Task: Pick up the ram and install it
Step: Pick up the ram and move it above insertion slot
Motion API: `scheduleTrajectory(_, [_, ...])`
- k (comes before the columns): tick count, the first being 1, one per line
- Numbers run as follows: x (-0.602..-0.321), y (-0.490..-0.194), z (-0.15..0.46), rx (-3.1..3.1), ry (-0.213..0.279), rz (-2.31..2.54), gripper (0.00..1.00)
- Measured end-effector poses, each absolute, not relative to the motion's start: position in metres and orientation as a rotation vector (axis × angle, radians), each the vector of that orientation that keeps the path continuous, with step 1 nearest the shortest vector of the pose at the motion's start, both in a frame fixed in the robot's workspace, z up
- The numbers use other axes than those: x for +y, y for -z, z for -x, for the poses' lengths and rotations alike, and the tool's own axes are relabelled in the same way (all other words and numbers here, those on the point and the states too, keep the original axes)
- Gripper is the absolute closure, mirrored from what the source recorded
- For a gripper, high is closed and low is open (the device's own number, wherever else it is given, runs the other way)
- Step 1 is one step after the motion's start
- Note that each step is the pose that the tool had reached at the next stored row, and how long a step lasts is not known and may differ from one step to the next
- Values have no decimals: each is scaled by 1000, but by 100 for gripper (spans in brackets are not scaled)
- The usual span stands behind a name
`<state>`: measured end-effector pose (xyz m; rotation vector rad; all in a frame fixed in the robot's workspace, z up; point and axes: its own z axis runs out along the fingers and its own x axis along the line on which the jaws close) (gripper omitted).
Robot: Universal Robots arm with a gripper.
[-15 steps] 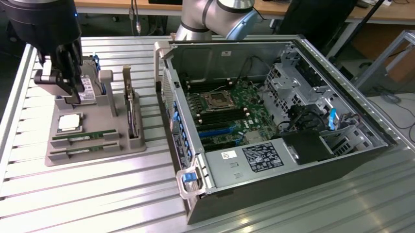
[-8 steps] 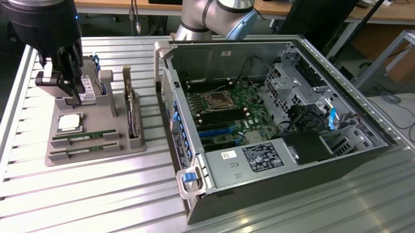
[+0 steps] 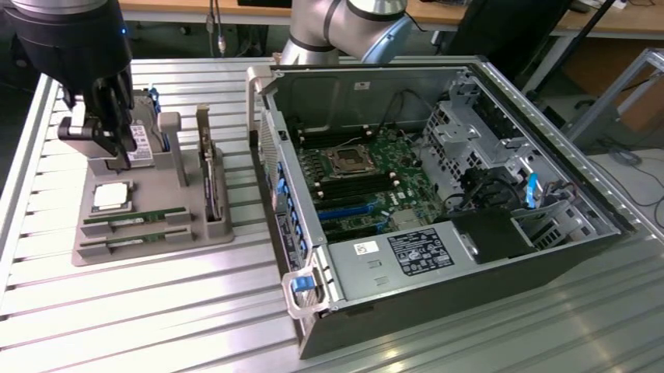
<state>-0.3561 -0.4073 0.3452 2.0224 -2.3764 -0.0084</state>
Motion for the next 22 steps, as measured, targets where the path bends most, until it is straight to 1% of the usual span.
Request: scheduleTrajectory(22, [-407,-339,356,-2376,8,-2022,64])
